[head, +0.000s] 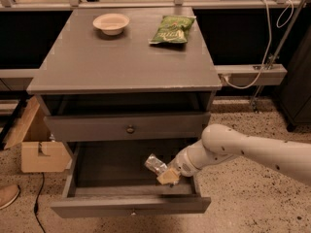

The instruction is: Place redbull can into middle drawer

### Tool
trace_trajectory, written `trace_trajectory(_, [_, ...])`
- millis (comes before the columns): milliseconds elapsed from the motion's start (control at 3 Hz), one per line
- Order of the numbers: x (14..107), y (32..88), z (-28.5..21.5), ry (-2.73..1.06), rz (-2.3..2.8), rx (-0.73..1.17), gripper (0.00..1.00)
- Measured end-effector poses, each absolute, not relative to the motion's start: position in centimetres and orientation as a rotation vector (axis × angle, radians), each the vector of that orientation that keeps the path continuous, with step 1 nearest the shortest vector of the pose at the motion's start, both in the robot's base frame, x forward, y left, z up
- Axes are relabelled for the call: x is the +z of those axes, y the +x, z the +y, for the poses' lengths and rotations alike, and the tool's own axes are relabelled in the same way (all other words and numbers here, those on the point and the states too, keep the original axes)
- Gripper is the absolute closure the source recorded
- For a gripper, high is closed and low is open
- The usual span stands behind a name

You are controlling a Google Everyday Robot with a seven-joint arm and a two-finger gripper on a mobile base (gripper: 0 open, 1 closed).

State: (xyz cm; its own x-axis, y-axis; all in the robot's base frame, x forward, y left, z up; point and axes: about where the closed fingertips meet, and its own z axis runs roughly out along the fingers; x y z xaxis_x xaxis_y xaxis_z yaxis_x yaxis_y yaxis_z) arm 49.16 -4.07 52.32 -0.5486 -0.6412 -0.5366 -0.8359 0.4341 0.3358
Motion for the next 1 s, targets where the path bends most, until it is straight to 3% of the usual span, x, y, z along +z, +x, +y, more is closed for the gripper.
trace_trajectory(1000, [44.0,51.3,0.2,-1.168,2.389,0.893,1.0])
